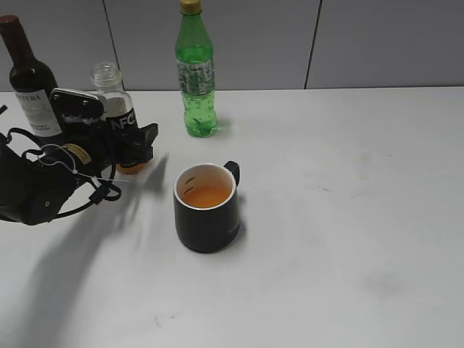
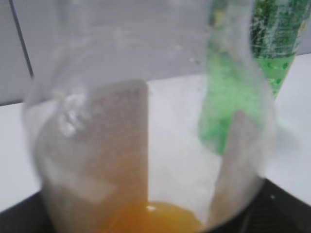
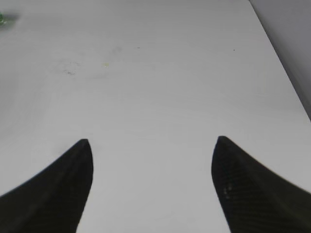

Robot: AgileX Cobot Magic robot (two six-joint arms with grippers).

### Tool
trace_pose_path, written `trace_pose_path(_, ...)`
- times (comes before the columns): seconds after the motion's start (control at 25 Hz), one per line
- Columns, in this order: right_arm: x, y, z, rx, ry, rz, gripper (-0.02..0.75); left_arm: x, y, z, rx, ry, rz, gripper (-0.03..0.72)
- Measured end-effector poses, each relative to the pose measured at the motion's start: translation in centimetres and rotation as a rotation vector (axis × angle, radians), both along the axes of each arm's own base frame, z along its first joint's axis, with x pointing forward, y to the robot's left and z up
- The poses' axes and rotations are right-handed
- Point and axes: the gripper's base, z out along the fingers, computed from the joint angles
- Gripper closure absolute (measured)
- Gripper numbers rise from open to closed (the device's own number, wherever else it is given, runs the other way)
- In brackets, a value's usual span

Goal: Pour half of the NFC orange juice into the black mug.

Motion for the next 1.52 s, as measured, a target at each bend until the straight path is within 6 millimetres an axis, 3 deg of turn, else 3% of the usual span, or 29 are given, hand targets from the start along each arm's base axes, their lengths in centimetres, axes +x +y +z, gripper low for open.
trace_pose_path(0.24, 0.0, 0.0, 0.0, 0.0, 0.0, 0.0, 0.162, -0.4, 0.1, 0.0, -0.008, -0.024, -0.001, 0.055)
trace_pose_path(0.56, 0.0, 0.0, 0.0, 0.001, 0.0, 0.0, 0.162, -4.0, 1.2, -1.1, -0.007, -0.002, 0.006, 0.055)
trace_pose_path(0.84, 0.0, 0.0, 0.0, 0.001, 0.0, 0.0, 0.162, -7.2, 2.4, -0.9, 0.008, 0.063, 0.034, 0.057)
trace_pose_path(0.96, 0.0, 0.0, 0.0, 0.001, 0.0, 0.0, 0.162, -8.1, 2.8, 0.5, 0.004, 0.052, 0.043, 0.057)
trace_pose_path(1.2, 0.0, 0.0, 0.0, 0.001, 0.0, 0.0, 0.162, -8.8, 3.3, 5.8, 0.014, 0.158, 0.08, 0.063)
trace_pose_path(1.52, 0.0, 0.0, 0.0, 0.001, 0.0, 0.0, 0.162, -11.8, 3.7, 11.8, 0.12, 0.618, 0.06, 0.087)
